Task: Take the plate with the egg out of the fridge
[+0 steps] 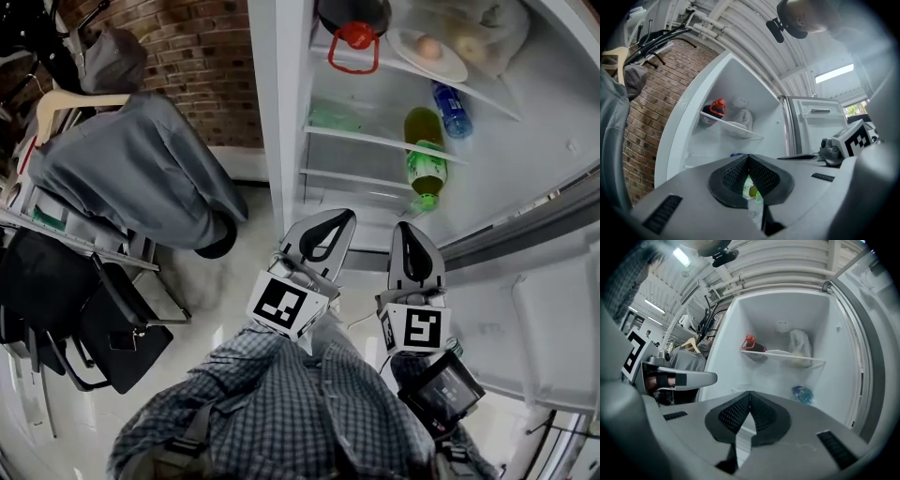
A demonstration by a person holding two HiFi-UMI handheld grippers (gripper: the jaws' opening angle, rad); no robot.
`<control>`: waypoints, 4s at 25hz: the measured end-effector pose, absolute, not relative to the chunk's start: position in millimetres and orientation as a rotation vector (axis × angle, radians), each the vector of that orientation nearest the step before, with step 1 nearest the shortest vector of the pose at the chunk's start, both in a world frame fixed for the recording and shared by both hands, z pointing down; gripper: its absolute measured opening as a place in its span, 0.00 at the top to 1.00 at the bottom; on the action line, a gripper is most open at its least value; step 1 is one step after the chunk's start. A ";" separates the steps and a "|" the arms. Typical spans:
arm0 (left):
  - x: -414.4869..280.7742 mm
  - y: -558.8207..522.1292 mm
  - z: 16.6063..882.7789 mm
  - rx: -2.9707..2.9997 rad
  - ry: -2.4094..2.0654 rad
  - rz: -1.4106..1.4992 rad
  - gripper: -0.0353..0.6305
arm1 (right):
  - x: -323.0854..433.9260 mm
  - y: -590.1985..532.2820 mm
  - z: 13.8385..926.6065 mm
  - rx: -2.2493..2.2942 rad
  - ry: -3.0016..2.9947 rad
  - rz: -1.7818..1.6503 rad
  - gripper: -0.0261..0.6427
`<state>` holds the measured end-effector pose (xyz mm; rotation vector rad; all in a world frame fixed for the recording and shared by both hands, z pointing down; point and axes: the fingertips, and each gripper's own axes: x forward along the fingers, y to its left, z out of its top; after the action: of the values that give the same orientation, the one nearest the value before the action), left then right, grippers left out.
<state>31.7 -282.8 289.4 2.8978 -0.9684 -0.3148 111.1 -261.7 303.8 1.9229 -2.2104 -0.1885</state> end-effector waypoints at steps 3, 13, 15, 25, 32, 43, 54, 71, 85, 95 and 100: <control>36.4 -292.7 282.7 2.903 -0.985 -0.333 0.94 | 112.6 -276.7 292.2 1.871 -2.198 -0.286 0.95; 66.1 -329.4 250.9 2.967 -0.991 -0.377 0.94 | 130.9 -326.0 238.7 1.725 -2.065 -0.627 0.95; 72.3 -336.0 242.9 2.979 -0.994 -0.381 0.94 | 135.0 -334.9 230.0 1.694 -2.024 -0.678 0.95; 86.8 -357.5 213.9 3.039 -1.033 -0.421 0.94 | 155.1 -375.9 203.8 1.661 -1.837 -0.825 0.94; 87.1 -366.0 209.0 3.039 -1.065 -0.436 0.94 | 162.0 -404.5 180.5 1.586 -1.692 -0.972 0.85; 85.0 -374.8 209.7 3.010 -1.121 -0.421 0.94 | 163.4 -438.2 170.9 1.435 -1.642 -1.060 0.85; 85.1 -379.4 215.9 2.992 -1.165 -0.420 0.94 | 163.1 -447.3 167.9 1.390 -1.663 -1.072 0.85; 98.0 -375.8 199.8 2.868 -0.914 -0.571 0.94 | 159.1 -439.4 164.6 1.344 -1.485 -1.194 0.92; 125.4 -402.8 165.0 2.415 -0.451 -0.813 0.72 | 164.9 -421.6 166.9 1.345 -1.443 -1.219 0.92; 134.9 -427.2 150.1 2.004 -0.238 -0.950 0.70 | 164.9 -409.8 166.6 1.326 -1.434 -1.251 0.92; 134.1 -434.7 145.8 1.932 -0.216 -0.973 0.69 | 161.3 -404.8 166.6 1.308 -1.426 -1.276 0.92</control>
<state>134.1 -434.7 145.8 1.9319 -0.2159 -0.9735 161.3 -404.8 166.6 1.3077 -1.4262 -1.2758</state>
